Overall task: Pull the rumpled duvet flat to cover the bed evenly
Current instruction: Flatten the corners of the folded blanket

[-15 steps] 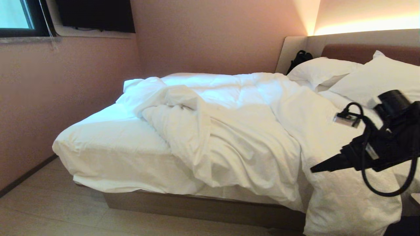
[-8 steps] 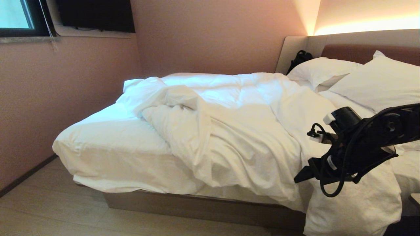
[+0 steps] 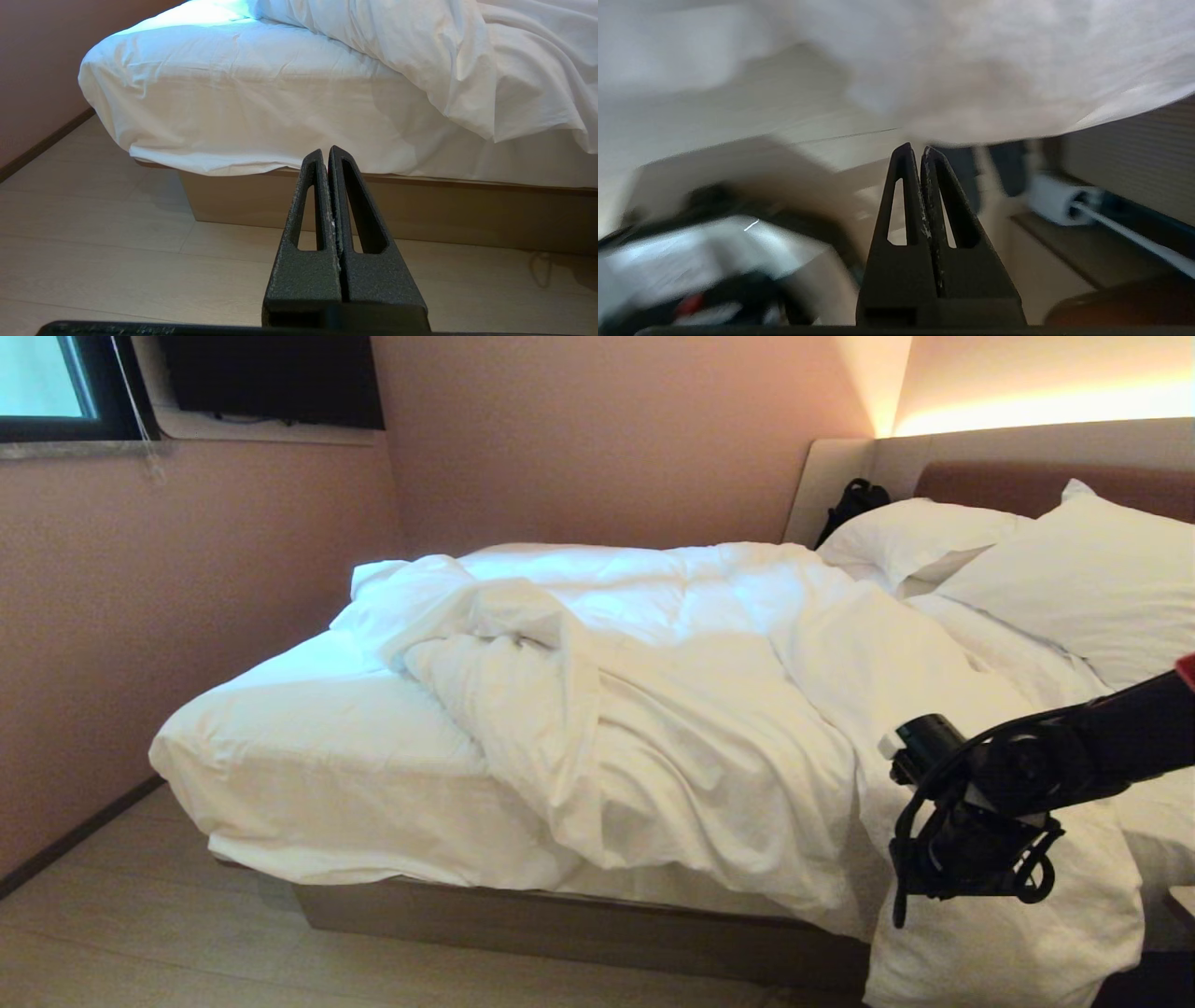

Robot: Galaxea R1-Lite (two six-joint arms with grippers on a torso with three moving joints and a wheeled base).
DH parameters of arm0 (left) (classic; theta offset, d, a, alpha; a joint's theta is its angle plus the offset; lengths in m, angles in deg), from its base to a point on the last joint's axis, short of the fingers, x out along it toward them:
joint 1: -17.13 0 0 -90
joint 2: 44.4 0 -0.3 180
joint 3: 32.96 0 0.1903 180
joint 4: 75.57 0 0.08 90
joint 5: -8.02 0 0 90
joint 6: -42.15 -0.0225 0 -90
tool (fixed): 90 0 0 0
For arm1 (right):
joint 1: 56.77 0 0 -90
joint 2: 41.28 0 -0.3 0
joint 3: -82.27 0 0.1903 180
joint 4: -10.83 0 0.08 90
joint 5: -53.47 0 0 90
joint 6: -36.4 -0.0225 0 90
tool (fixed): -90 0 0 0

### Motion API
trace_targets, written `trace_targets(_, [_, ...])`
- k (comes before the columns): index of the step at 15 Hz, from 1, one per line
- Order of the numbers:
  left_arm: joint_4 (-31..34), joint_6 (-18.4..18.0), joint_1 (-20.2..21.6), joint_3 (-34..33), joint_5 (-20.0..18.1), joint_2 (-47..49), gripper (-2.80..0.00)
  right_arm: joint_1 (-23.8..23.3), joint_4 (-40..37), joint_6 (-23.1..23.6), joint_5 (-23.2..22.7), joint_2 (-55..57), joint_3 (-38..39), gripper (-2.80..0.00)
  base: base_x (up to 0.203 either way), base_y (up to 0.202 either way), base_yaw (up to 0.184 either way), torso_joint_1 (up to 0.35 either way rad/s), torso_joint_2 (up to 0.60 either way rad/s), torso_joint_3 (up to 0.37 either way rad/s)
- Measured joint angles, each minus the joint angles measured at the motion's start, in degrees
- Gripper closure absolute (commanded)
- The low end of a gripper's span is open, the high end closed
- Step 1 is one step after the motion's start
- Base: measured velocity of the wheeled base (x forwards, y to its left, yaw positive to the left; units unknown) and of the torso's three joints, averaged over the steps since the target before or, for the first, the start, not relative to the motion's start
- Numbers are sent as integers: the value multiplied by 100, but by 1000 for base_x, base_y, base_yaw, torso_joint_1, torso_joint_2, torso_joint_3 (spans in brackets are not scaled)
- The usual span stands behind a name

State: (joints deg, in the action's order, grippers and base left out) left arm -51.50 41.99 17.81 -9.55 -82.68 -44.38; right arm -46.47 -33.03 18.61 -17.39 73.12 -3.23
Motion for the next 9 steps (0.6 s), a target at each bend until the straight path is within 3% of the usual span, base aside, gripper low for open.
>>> trace_targets(5, [0,-2,0,0,2,0,0,110,1136,-18,916,648,384,0,0,0,0,0,0,0])
trace_targets(6, [0,-2,0,0,1,0,0,129,1352,-37,1010,719,423,-280,0,0,0,0,0,0])
trace_targets(9, [0,-1,0,0,0,0,0,237,1819,-155,1060,785,514,-280,0,0,0,0,0,0])
